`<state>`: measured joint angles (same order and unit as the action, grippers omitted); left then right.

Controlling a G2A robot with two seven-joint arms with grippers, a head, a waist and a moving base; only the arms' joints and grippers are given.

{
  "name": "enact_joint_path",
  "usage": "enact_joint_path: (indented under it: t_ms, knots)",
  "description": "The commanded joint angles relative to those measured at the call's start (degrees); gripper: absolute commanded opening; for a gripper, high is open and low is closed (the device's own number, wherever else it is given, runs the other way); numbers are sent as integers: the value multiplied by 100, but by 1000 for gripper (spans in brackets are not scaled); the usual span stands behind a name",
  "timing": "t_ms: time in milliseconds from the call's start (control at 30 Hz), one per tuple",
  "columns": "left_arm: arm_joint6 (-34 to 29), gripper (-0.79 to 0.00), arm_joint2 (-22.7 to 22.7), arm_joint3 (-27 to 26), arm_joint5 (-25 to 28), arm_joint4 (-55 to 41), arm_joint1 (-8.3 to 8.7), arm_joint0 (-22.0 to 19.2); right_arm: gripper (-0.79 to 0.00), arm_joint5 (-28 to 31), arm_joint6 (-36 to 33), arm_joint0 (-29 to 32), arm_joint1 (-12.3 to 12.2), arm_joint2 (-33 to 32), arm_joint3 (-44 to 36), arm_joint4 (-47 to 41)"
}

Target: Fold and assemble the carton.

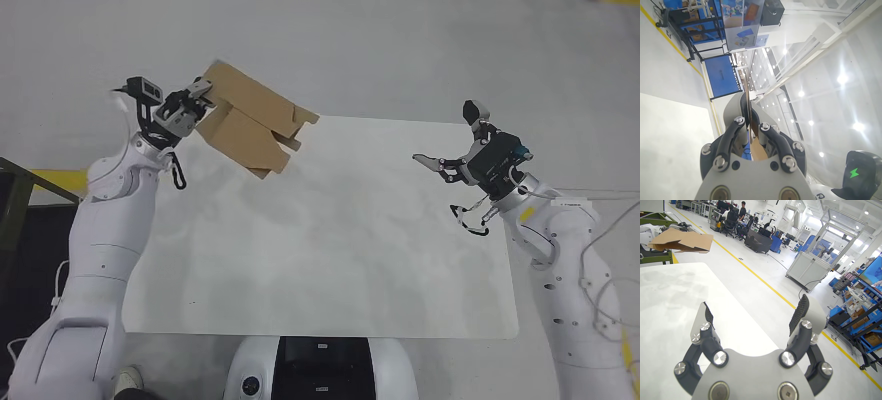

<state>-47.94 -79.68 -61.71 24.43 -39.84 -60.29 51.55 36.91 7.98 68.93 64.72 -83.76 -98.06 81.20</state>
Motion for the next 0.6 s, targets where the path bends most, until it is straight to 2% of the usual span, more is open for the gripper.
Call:
enact_joint_path:
  t_ms: [0, 167, 300, 567]
  knots:
    - [-11, -785, 153, -14, 19, -43, -48, -51, 0, 0, 0, 0, 0, 0, 0, 0]
    - [-137, -785, 390, 42, 48, -107, -132, -170, 0, 0, 0, 0, 0, 0, 0, 0]
    - [-561, -785, 477, 141, -52, -121, -147, -258, 0, 0, 0, 0, 0, 0, 0, 0]
    - [-561, -785, 477, 141, -52, -121, -147, -258, 0, 0, 0, 0, 0, 0, 0, 0]
